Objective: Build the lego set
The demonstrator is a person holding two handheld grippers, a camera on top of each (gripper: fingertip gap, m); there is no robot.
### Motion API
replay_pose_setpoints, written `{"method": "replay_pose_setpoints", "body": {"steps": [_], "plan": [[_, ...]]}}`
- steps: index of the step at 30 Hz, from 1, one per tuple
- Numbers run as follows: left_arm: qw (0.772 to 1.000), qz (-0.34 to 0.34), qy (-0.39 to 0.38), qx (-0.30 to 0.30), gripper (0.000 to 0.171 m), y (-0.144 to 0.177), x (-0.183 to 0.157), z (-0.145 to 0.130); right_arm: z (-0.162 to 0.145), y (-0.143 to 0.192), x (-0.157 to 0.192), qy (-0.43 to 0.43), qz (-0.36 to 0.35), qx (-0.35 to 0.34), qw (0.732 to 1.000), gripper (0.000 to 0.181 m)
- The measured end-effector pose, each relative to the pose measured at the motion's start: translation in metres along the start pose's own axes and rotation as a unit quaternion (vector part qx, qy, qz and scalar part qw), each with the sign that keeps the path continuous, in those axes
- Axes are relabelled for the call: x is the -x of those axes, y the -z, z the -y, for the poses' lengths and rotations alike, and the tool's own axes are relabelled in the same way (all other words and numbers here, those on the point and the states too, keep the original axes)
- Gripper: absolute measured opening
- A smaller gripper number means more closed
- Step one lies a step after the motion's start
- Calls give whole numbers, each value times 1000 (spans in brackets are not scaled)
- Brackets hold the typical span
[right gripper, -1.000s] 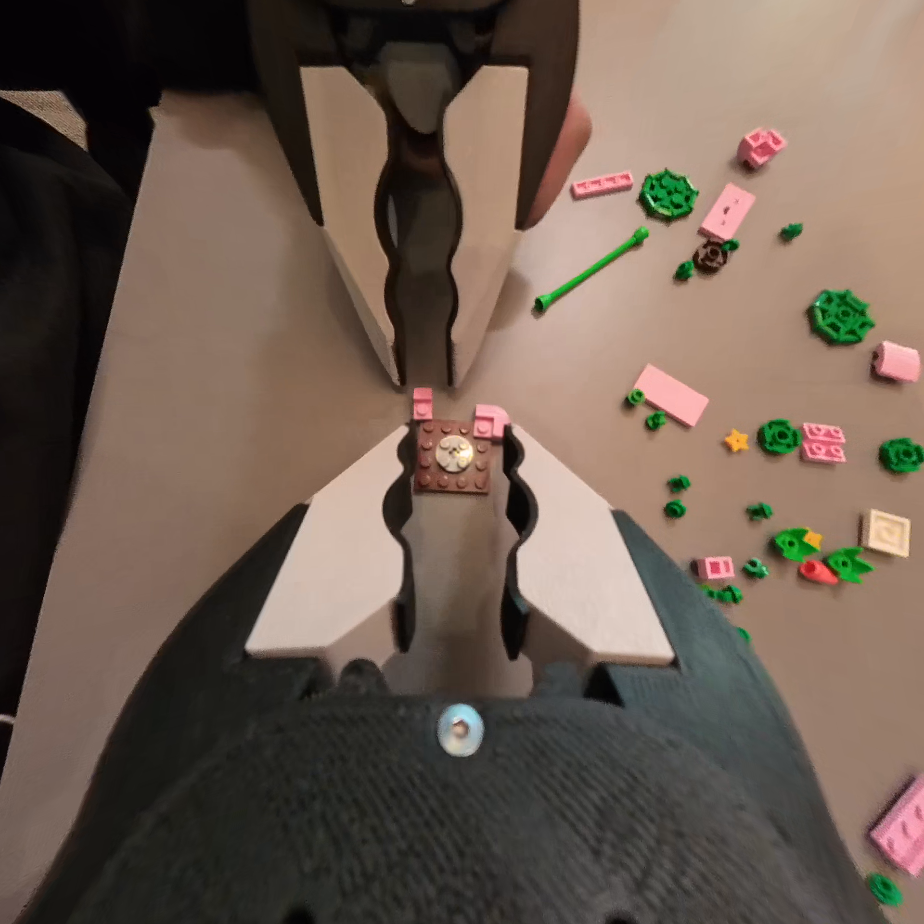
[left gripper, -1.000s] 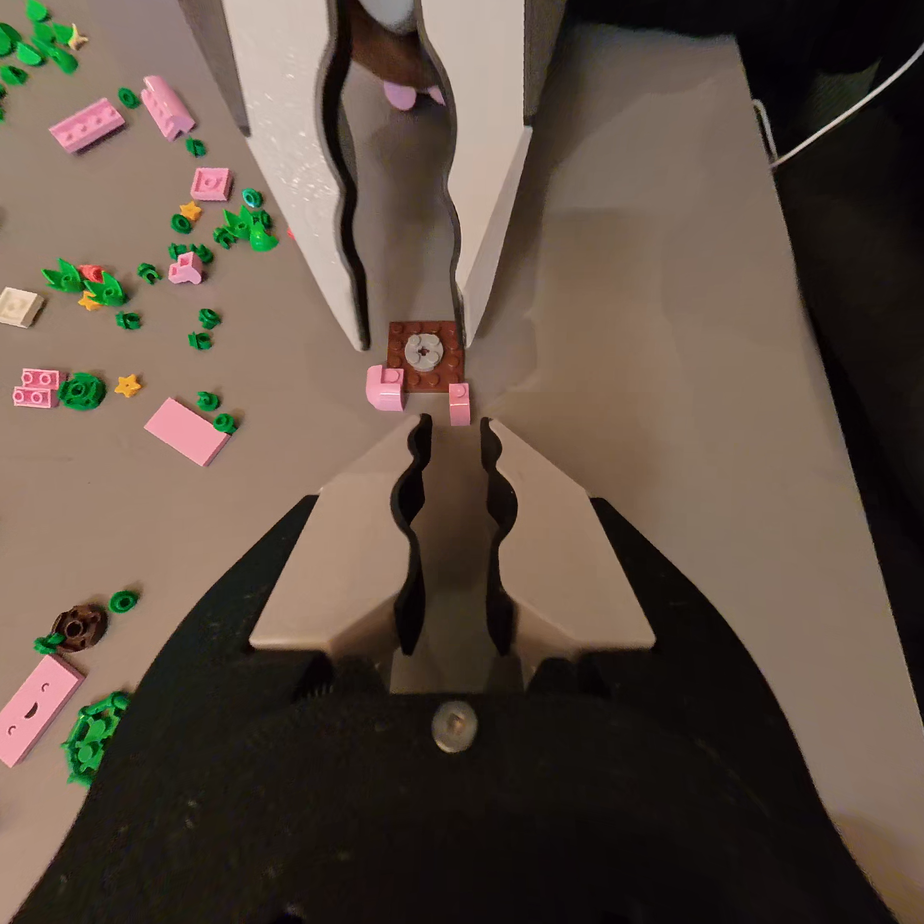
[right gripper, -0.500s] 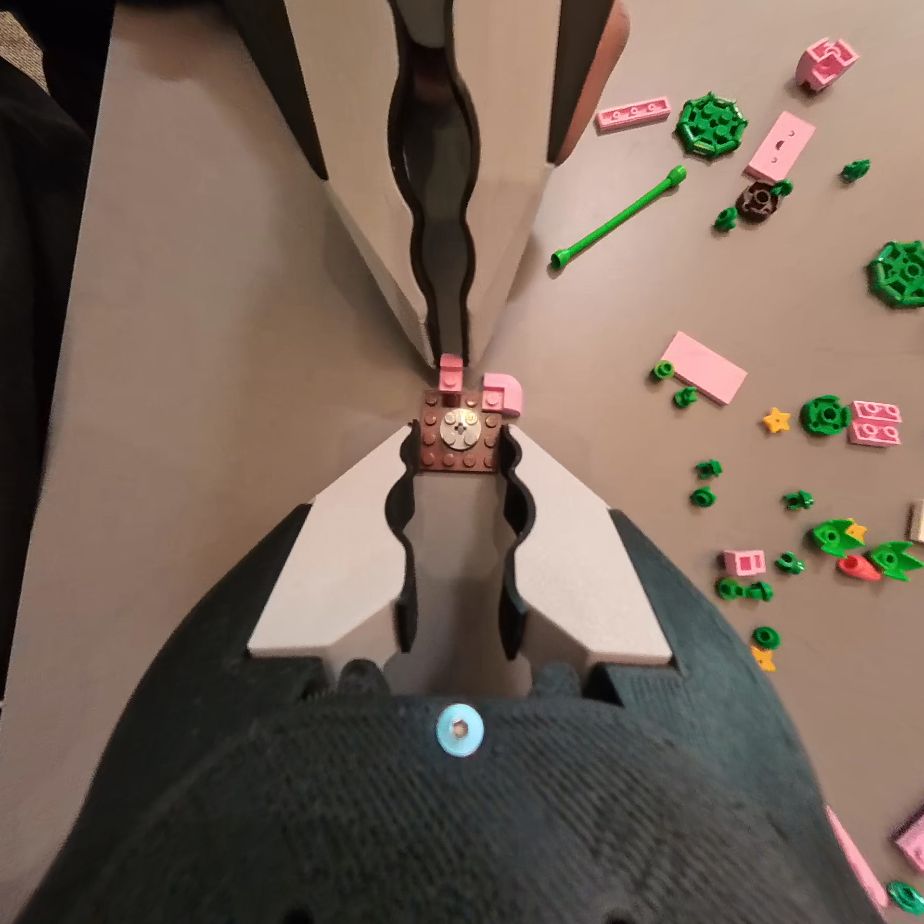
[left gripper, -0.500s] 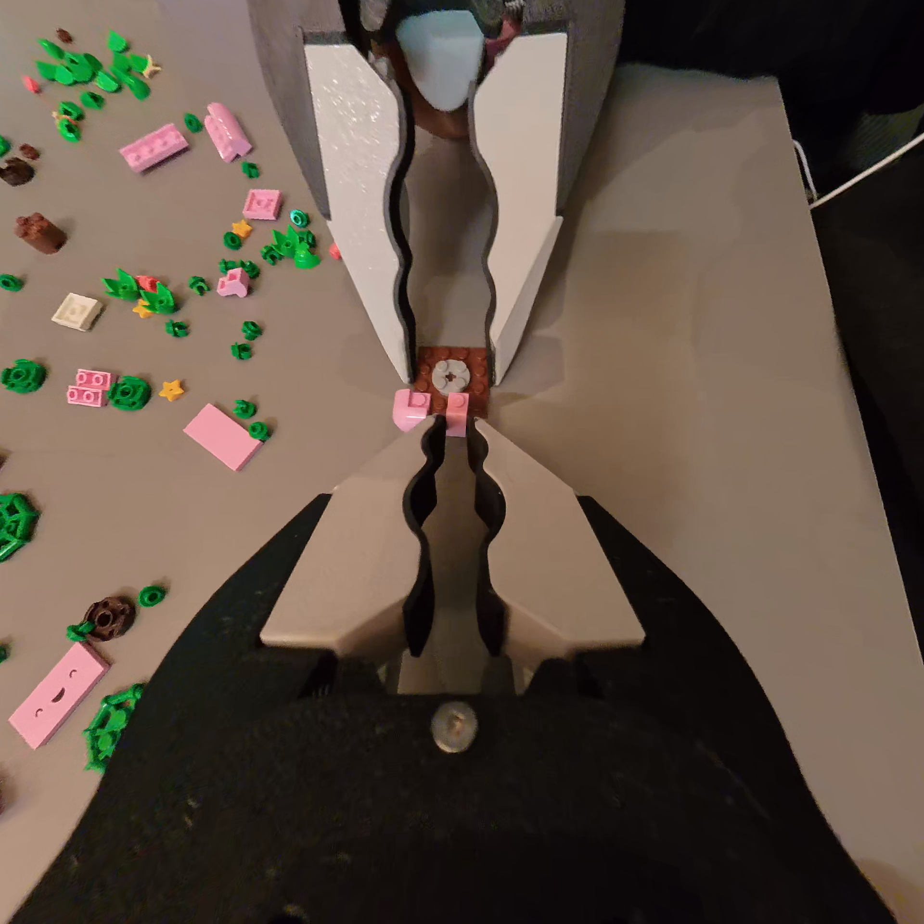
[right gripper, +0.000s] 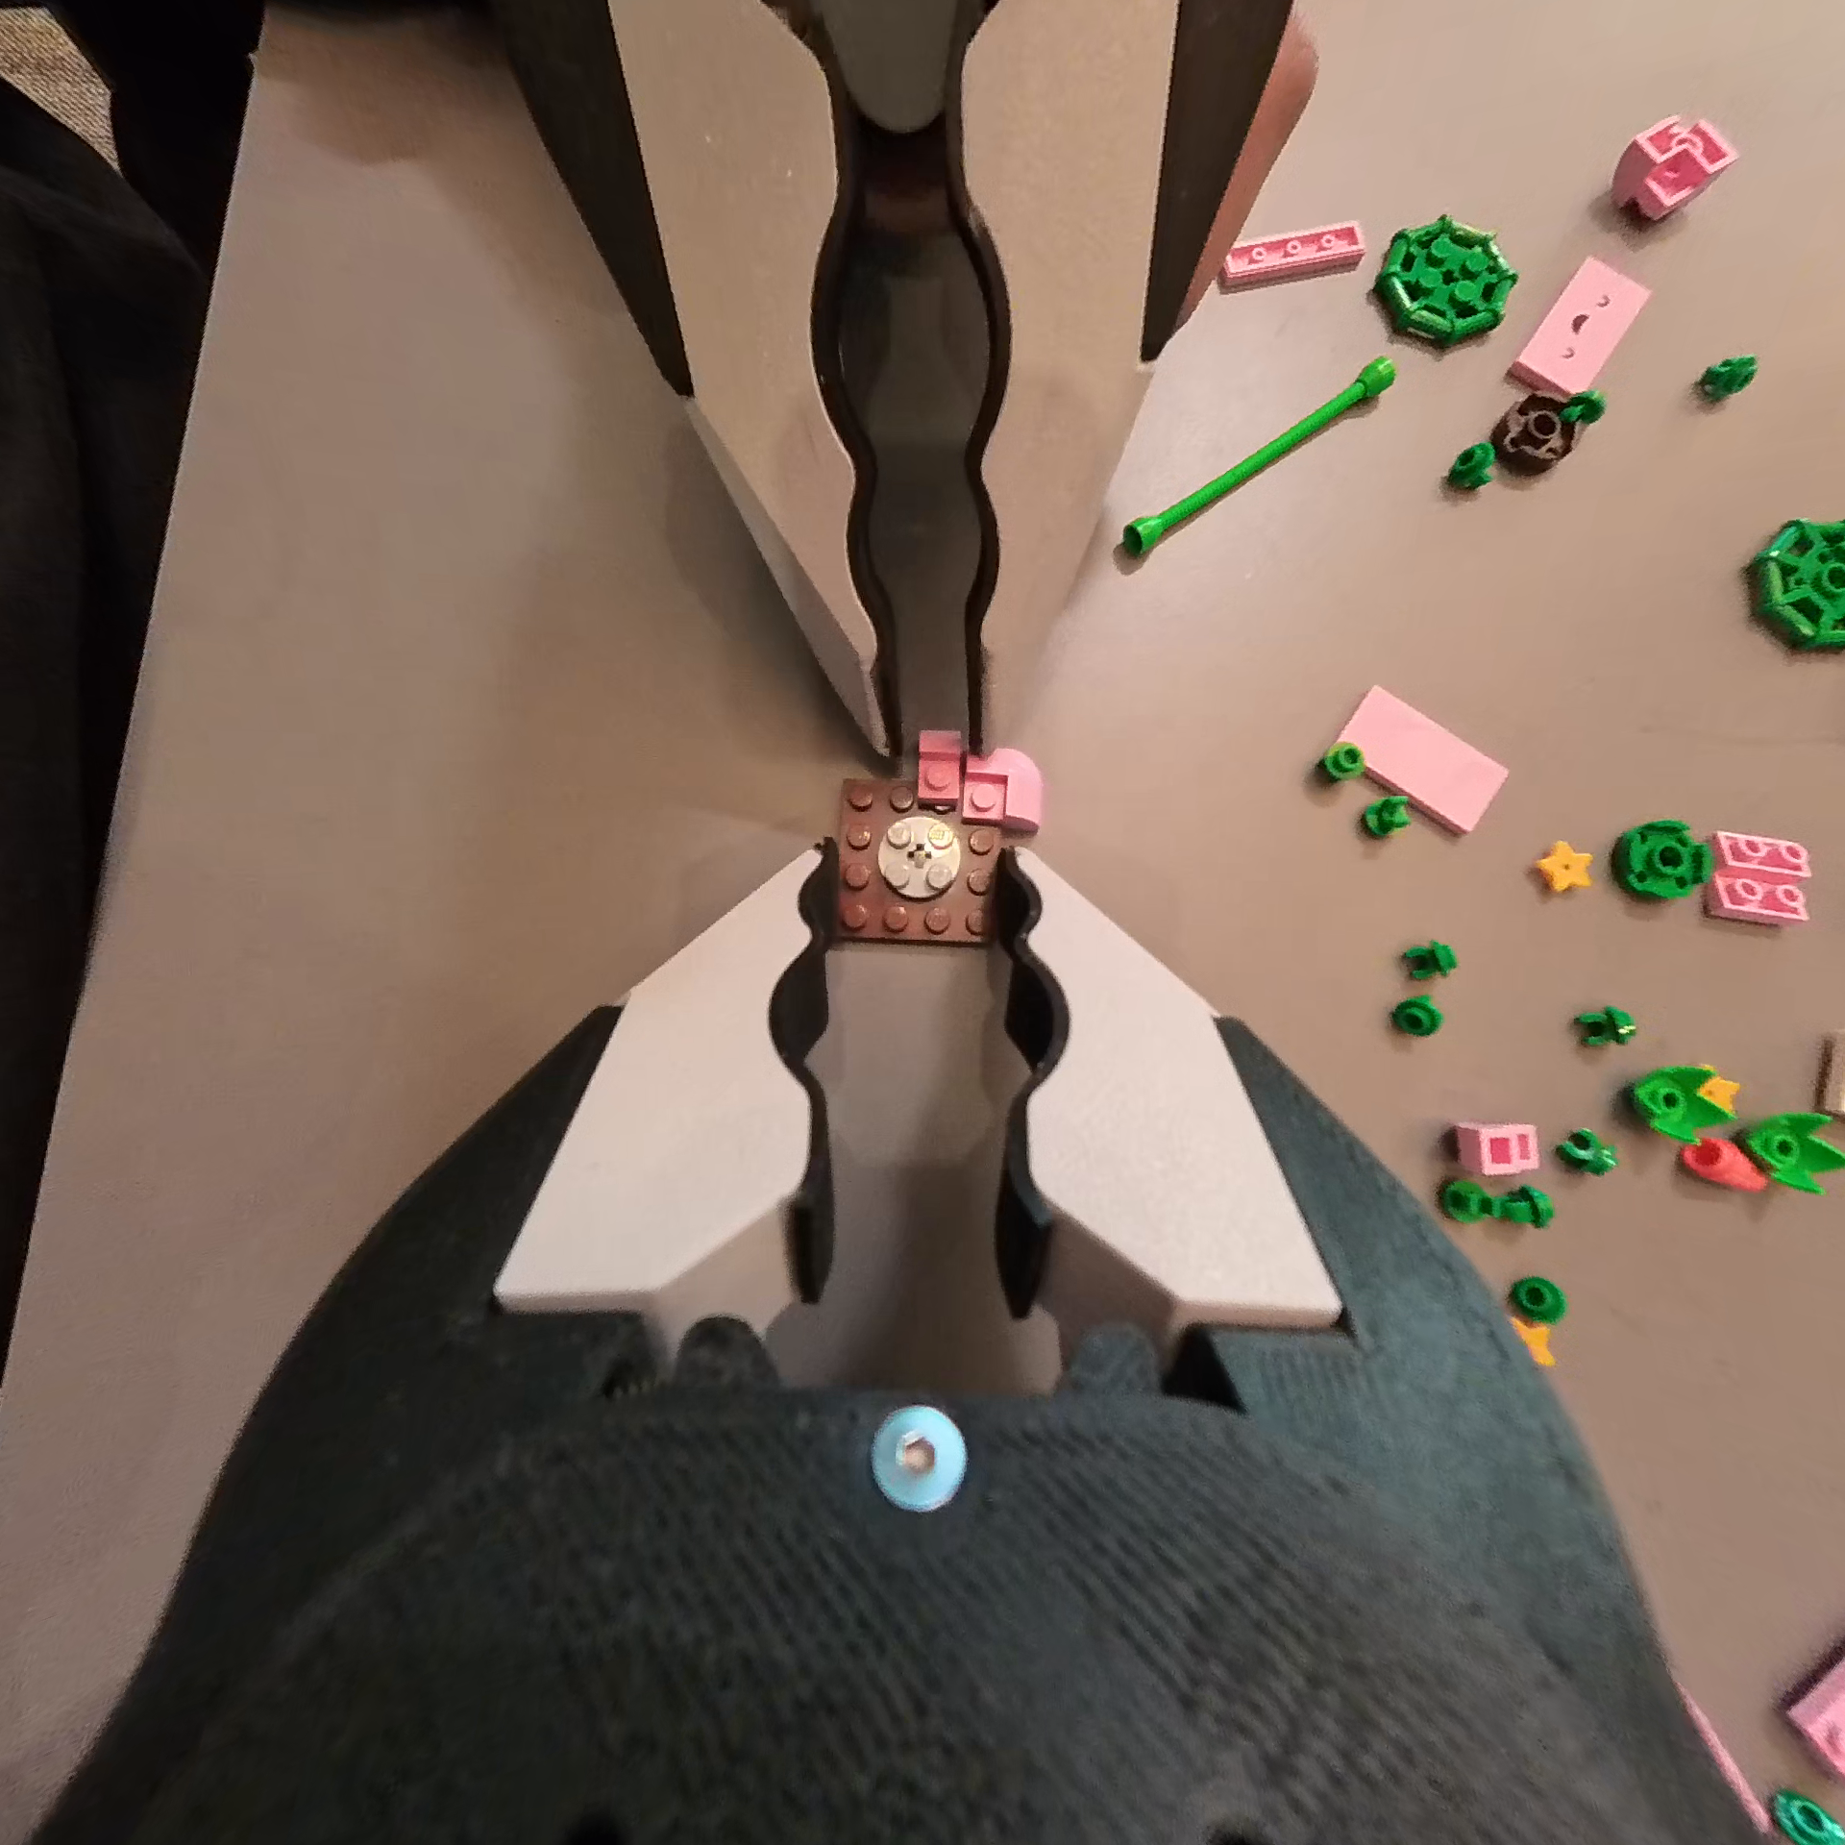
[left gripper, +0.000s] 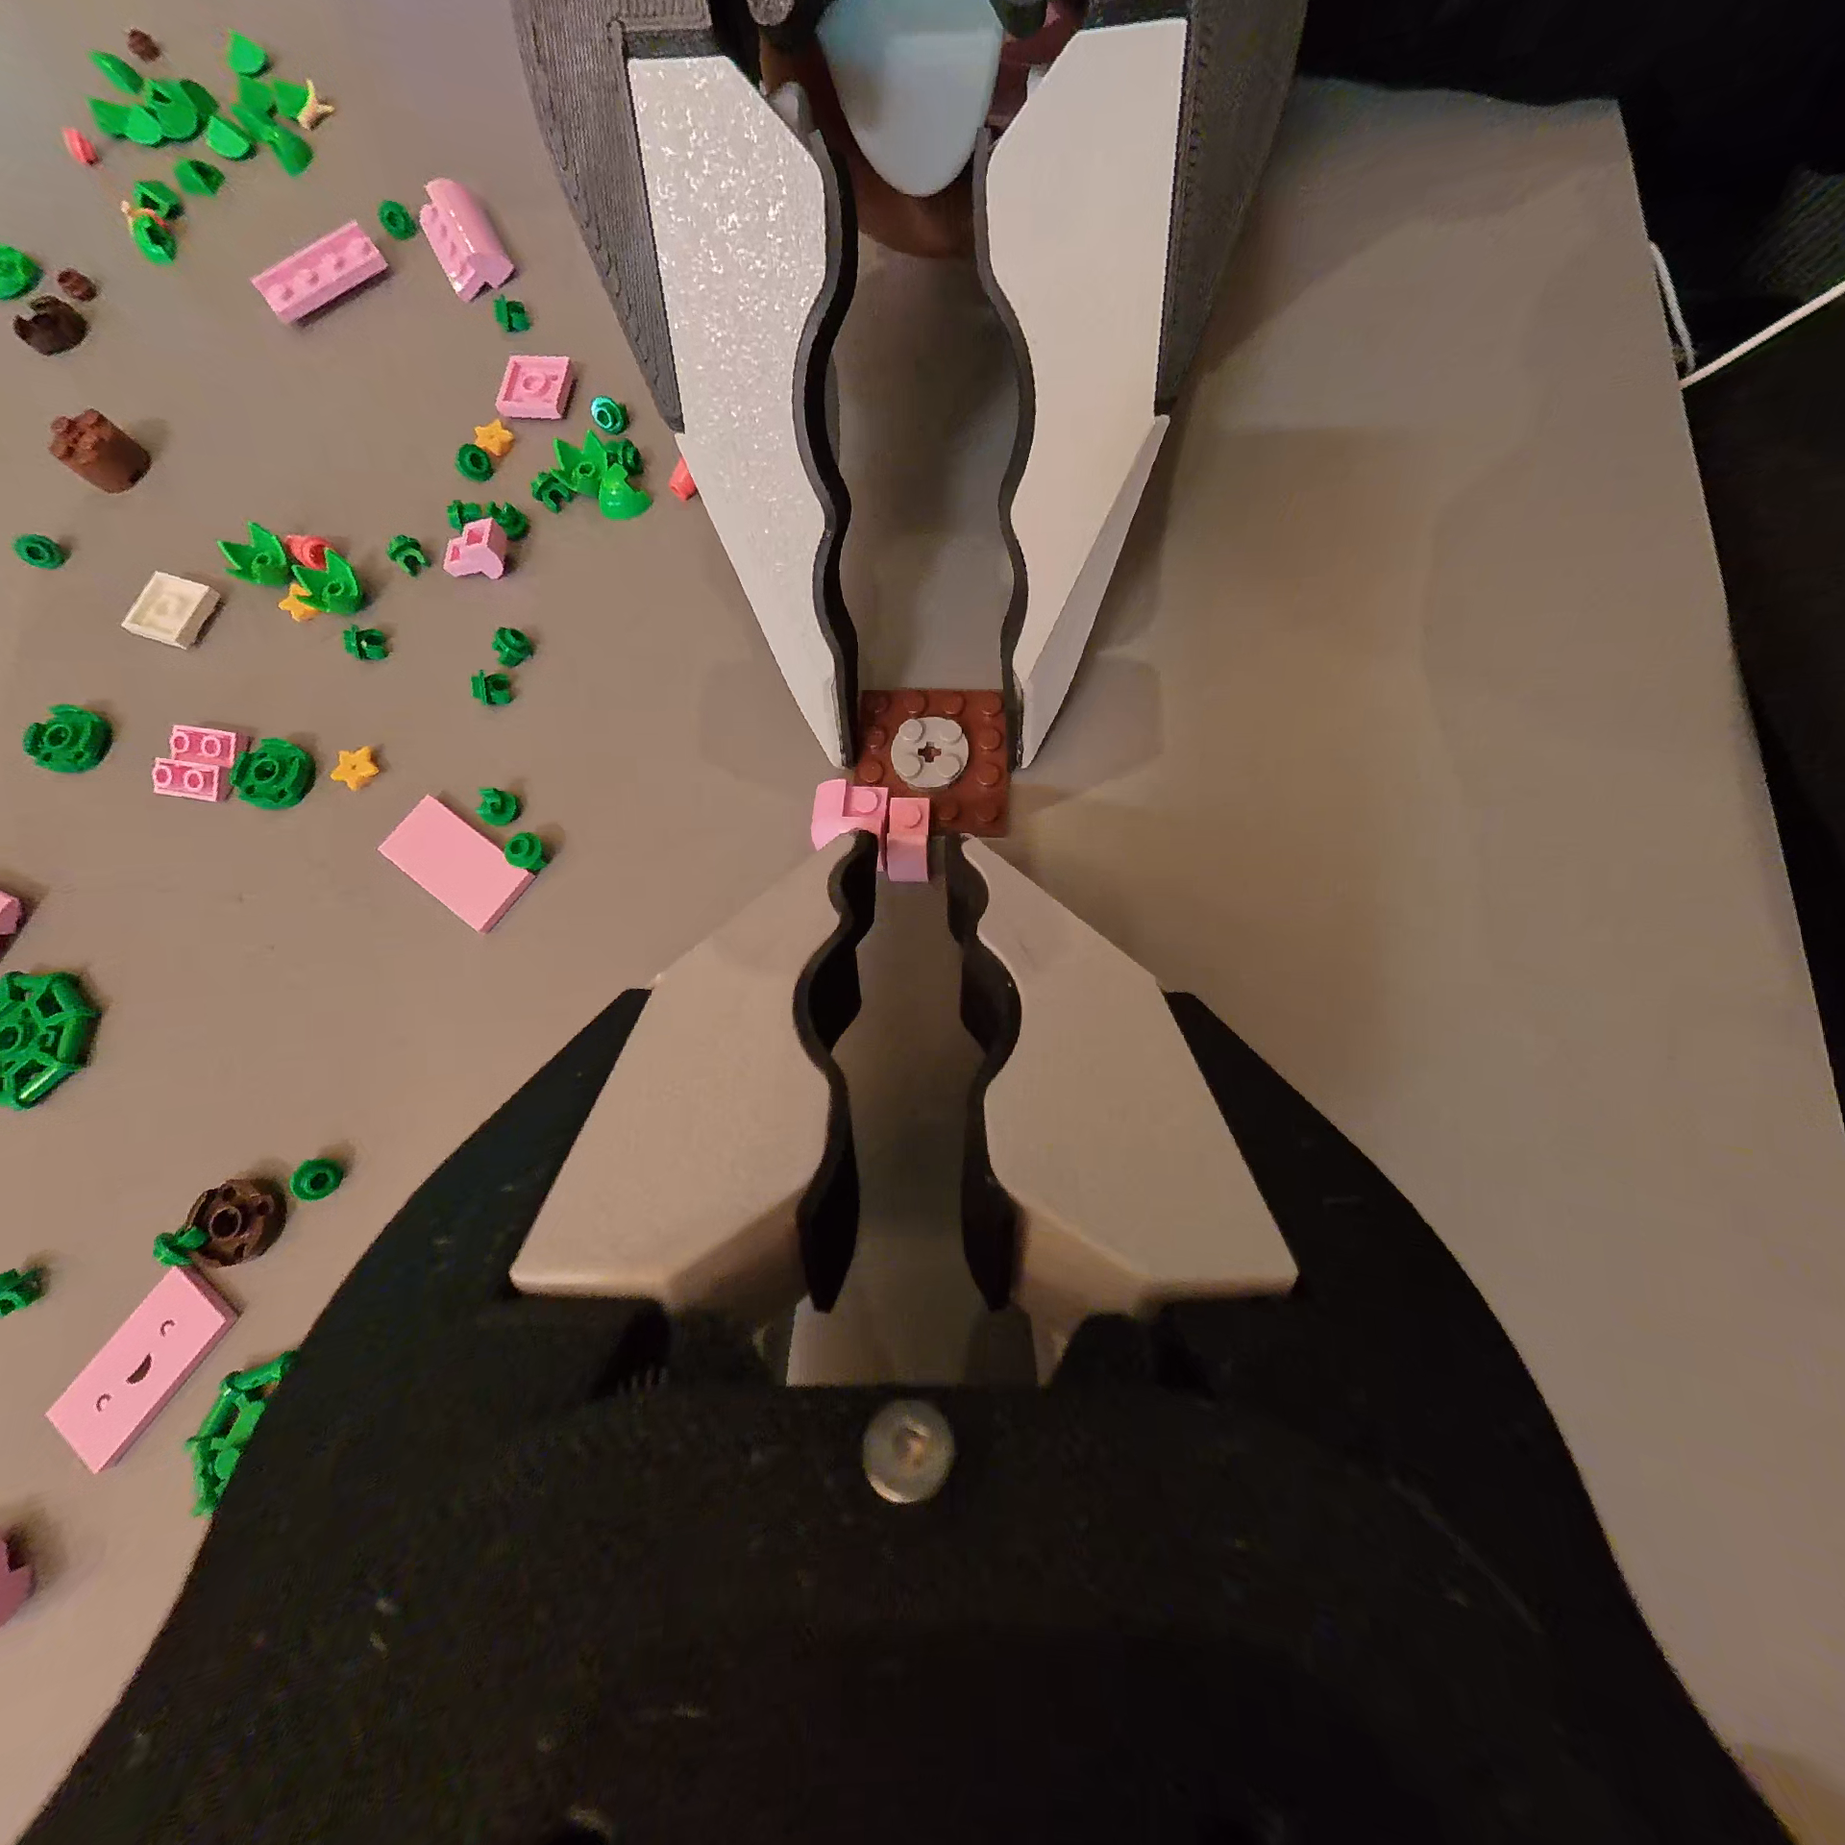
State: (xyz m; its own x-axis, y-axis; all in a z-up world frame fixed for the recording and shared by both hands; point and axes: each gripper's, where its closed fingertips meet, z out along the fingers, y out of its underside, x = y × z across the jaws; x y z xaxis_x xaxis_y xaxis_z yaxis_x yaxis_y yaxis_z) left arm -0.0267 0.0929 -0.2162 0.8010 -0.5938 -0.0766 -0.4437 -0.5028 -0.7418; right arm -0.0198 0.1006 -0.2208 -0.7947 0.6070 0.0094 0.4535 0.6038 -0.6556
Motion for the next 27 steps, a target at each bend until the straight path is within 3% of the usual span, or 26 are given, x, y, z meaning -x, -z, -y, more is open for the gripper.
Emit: {"method": "replay_pose_setpoints", "body": {"steps": [14,20,27], "plan": [[1000,-1,3,-6,12,1,1,1,2,-1,4,9,5,-1,1000,30],[999,-20,12,-41,16,9,-2,9,2,-1,4,10,4,0,1000,30],[1000,-17,-4,-24,9,6,-4,4,2,-1,4,9,5,-1,1000,30]]}}
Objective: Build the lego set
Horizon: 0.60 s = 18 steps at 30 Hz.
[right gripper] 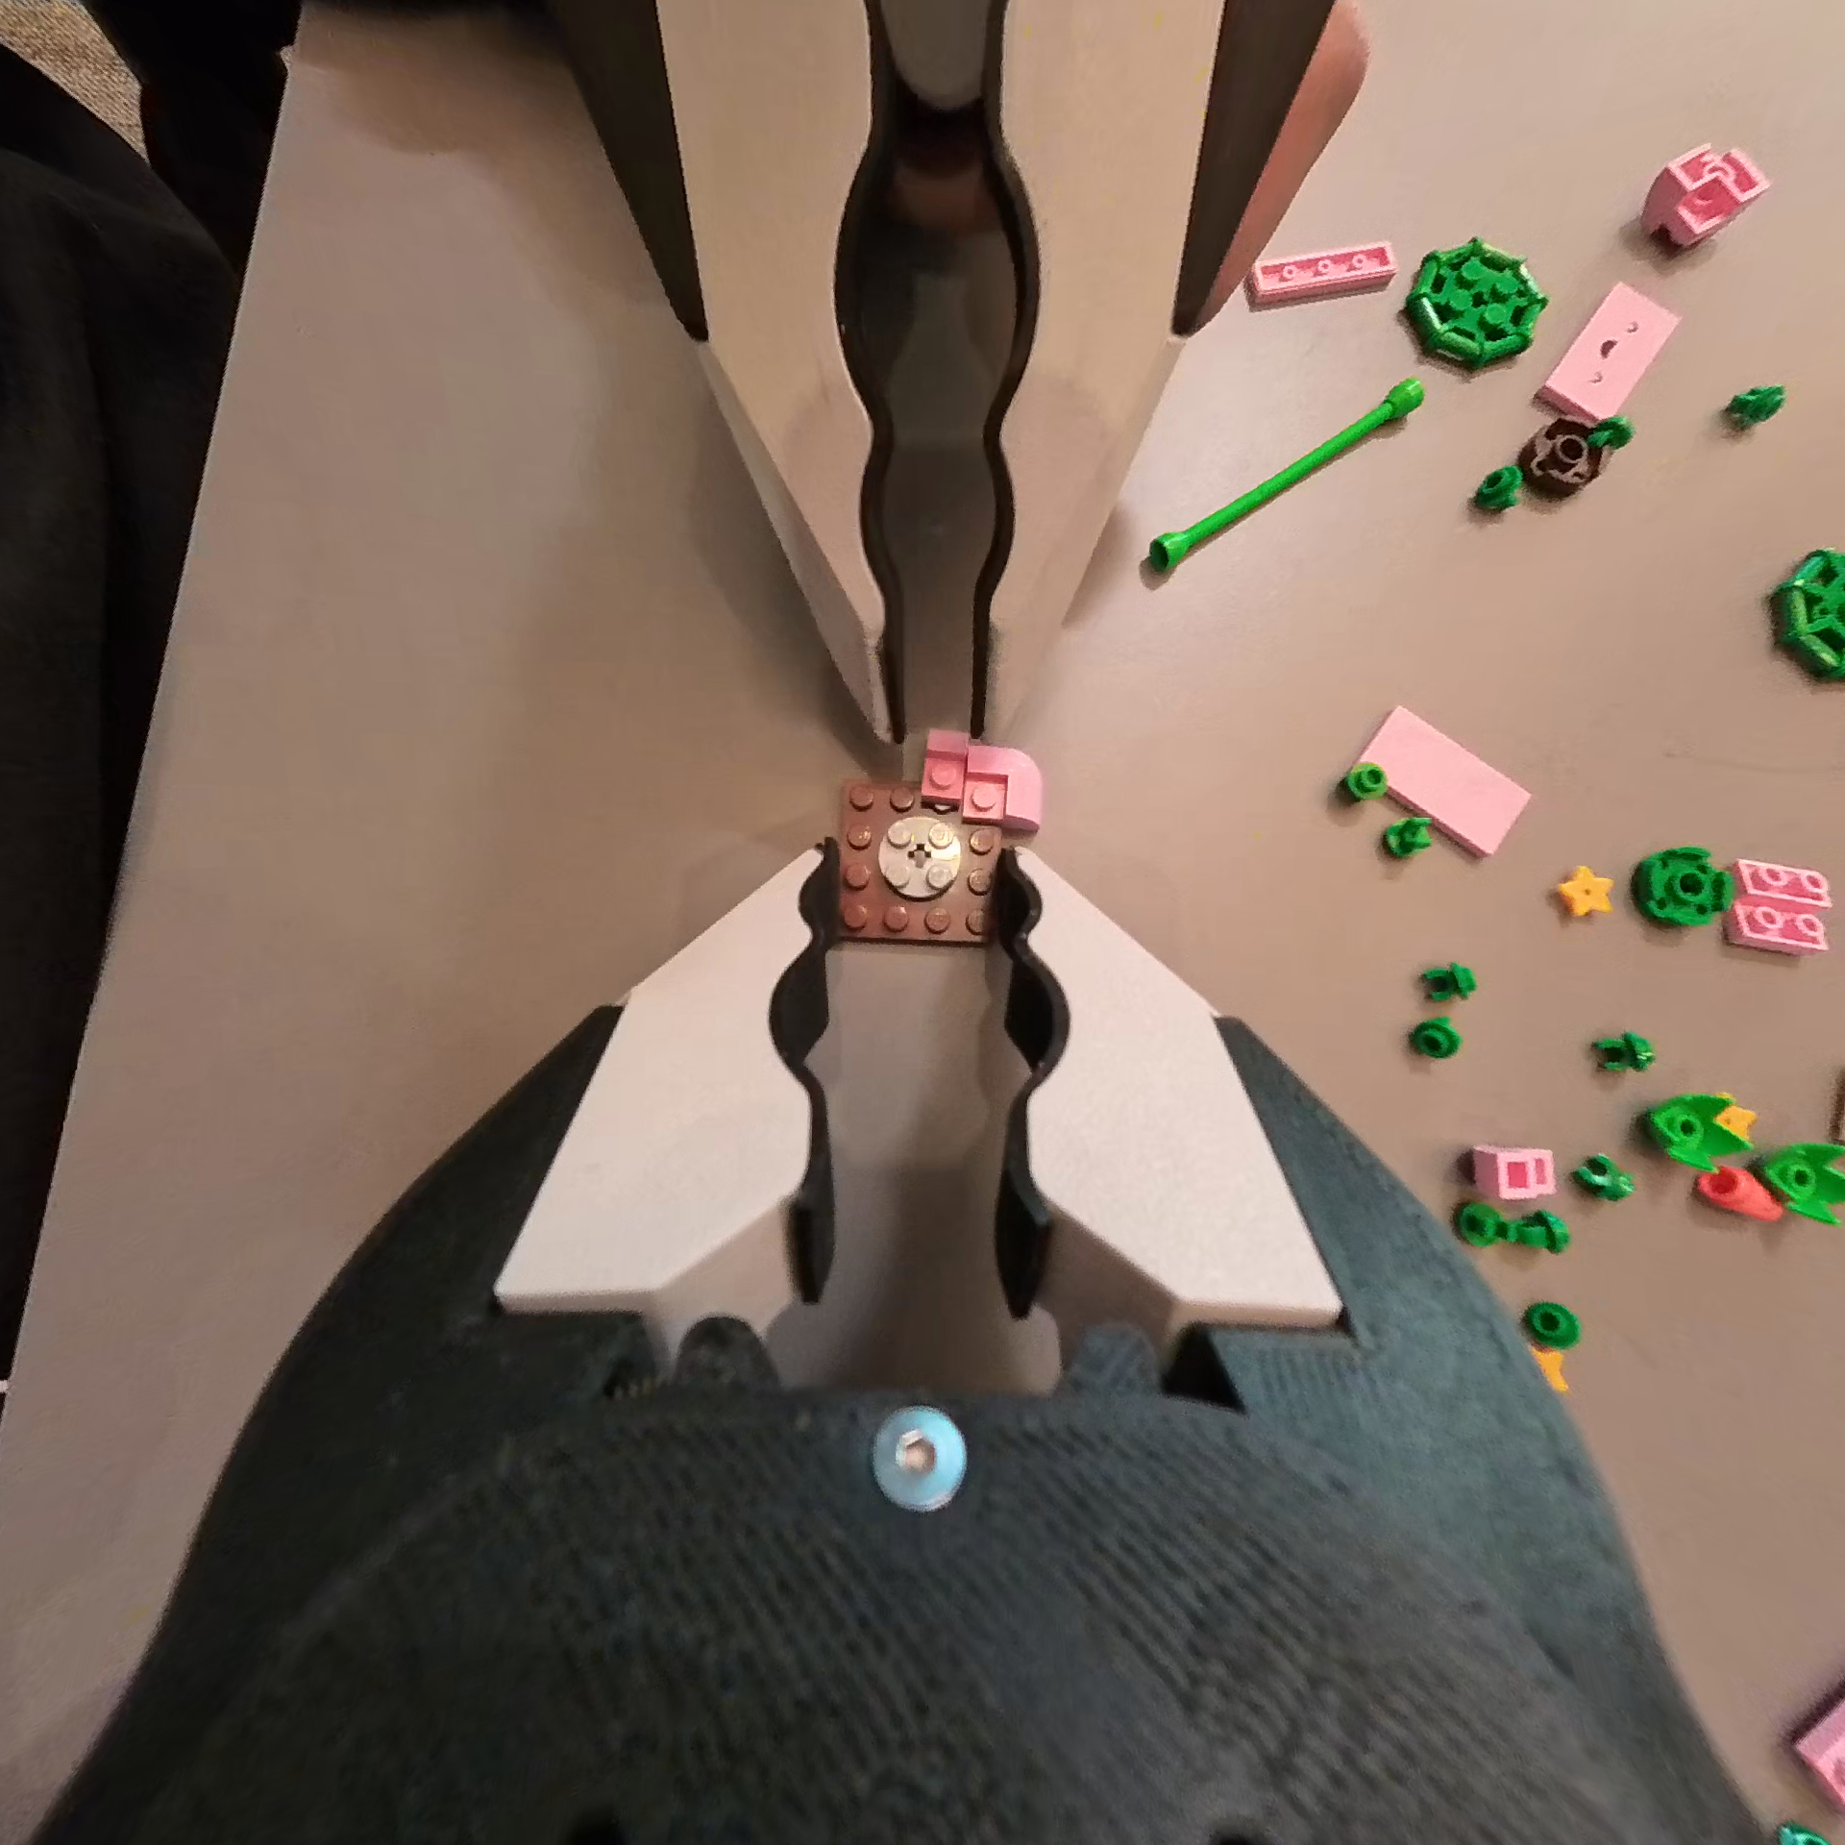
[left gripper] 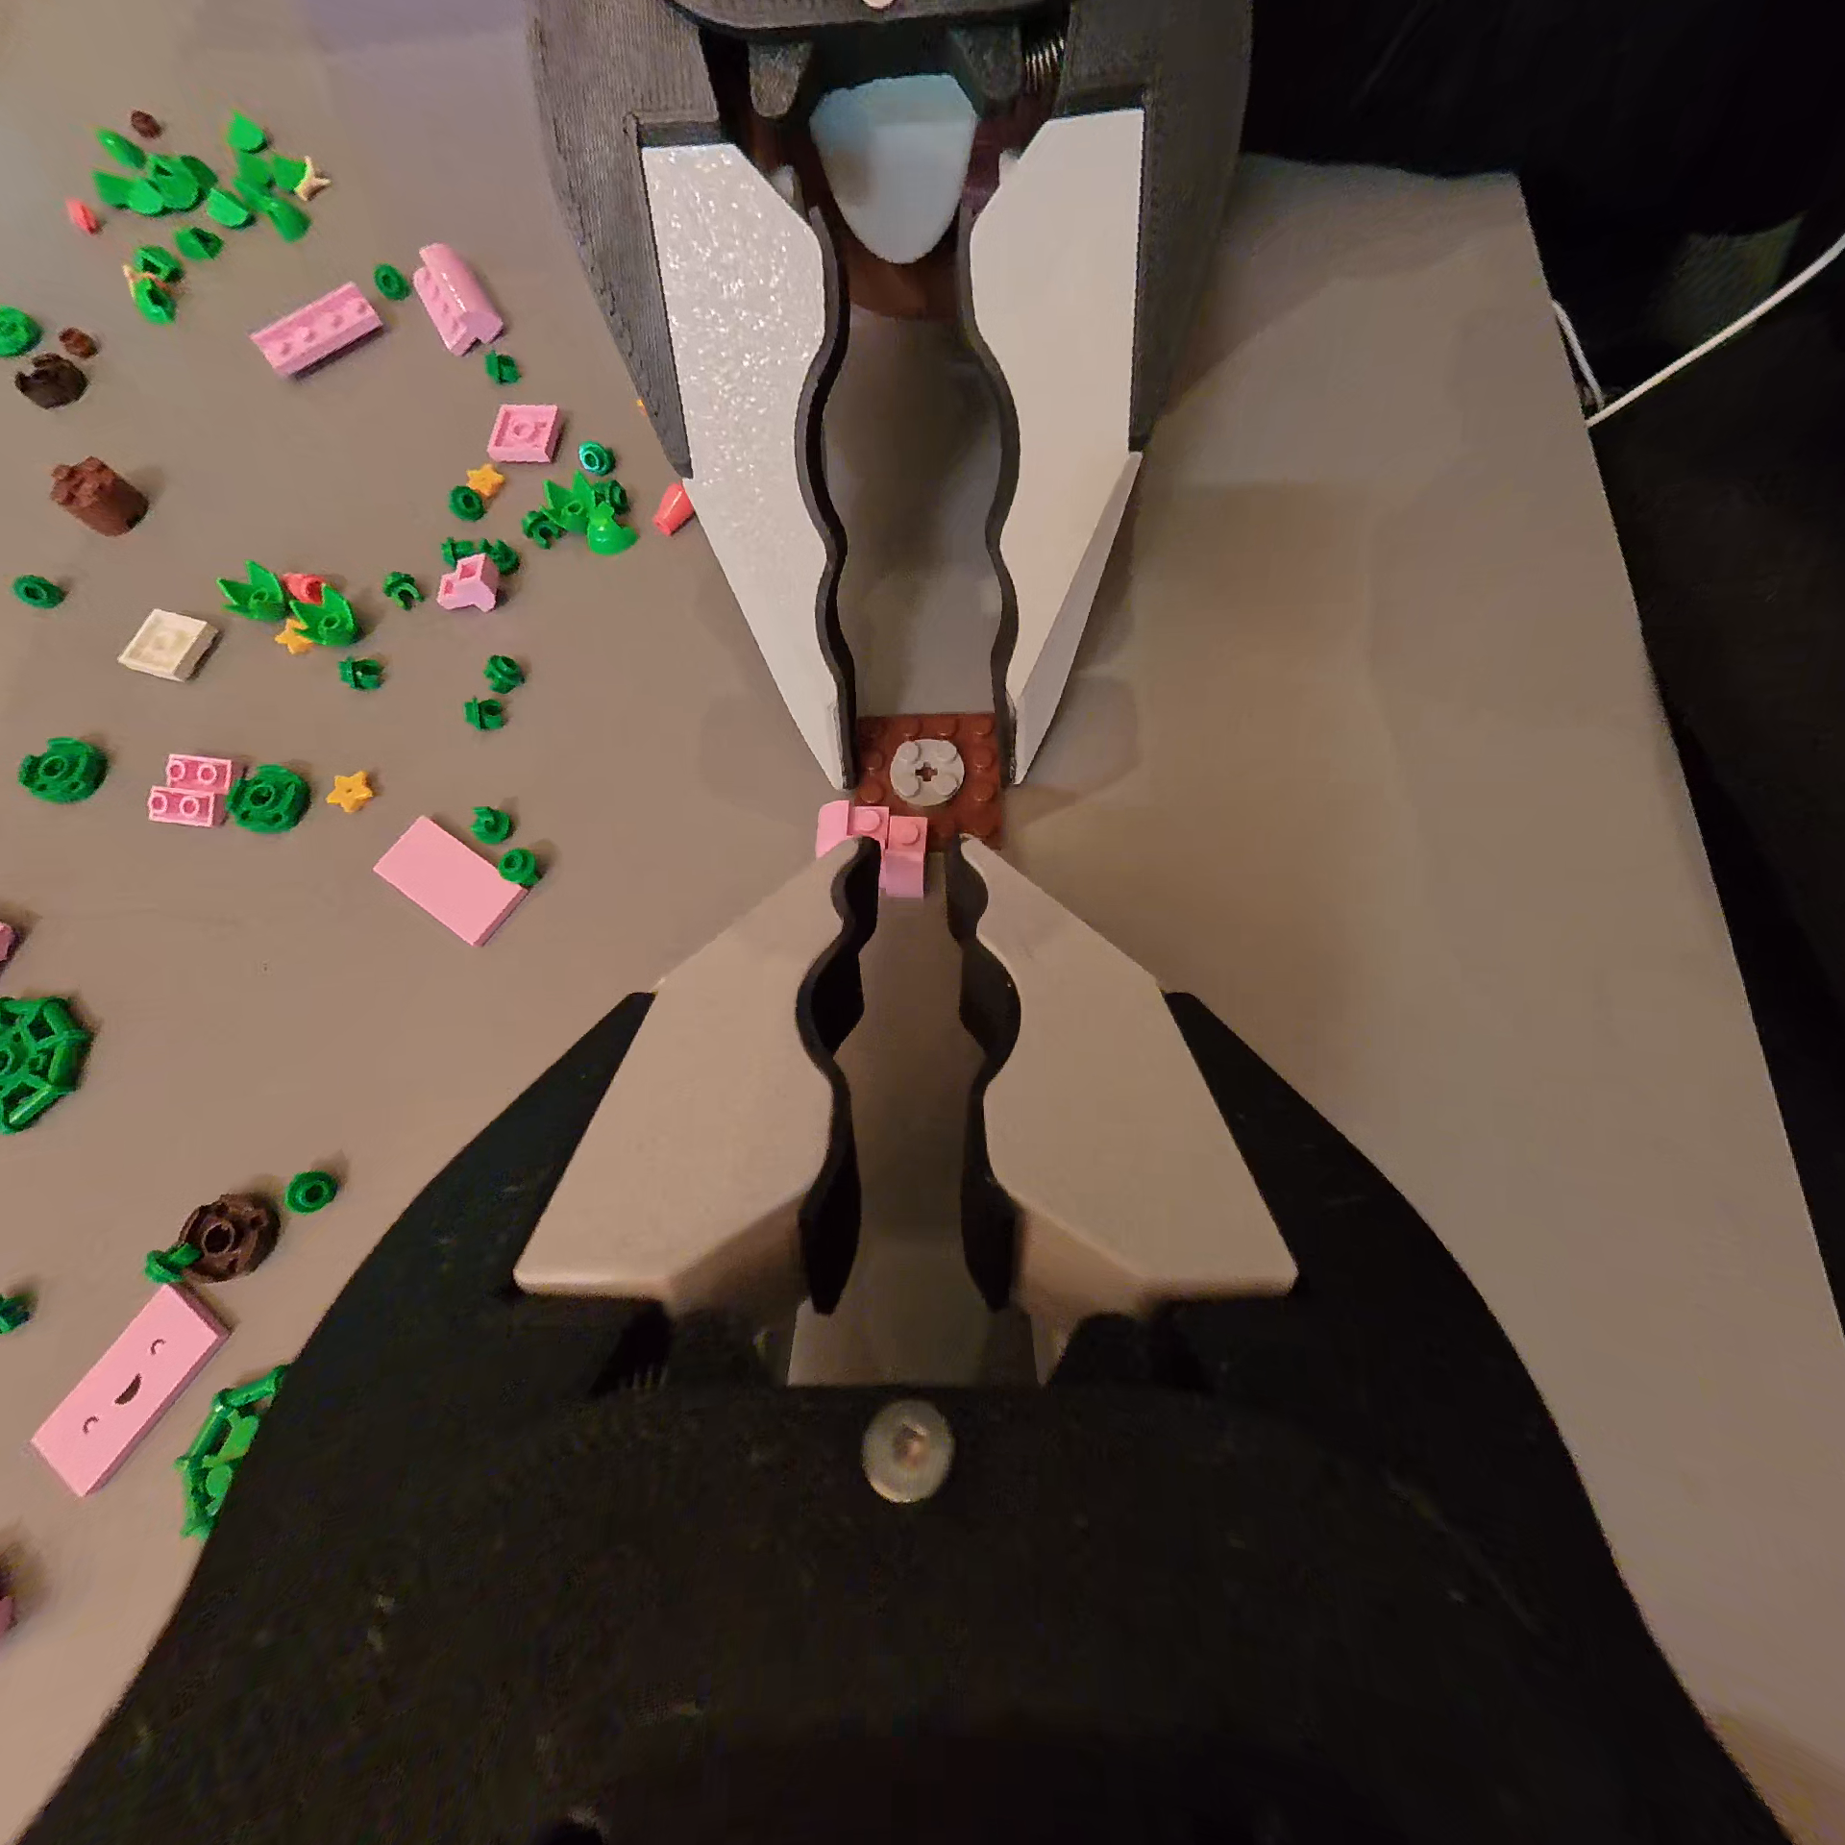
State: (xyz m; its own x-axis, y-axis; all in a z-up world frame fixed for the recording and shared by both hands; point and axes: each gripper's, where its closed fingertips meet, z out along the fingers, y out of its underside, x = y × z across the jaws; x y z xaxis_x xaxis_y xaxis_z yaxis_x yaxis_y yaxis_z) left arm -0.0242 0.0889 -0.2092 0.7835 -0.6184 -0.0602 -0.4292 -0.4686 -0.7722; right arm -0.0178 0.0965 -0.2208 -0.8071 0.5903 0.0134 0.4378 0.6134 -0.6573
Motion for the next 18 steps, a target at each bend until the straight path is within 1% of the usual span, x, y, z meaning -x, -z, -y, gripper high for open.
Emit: {"method": "replay_pose_setpoints", "body": {"steps": [7,13,18], "plan": [[1000,6,1,6,8,2,4,-4,0,0,0,1,-1,0,1000,30],[1000,3,-2,10,0,1,3,-5,0,0,0,1,-1,1,1000,30],[1000,5,-12,22,0,-1,1,-8,1,-1,2,1,4,-1,1000,30]]}}
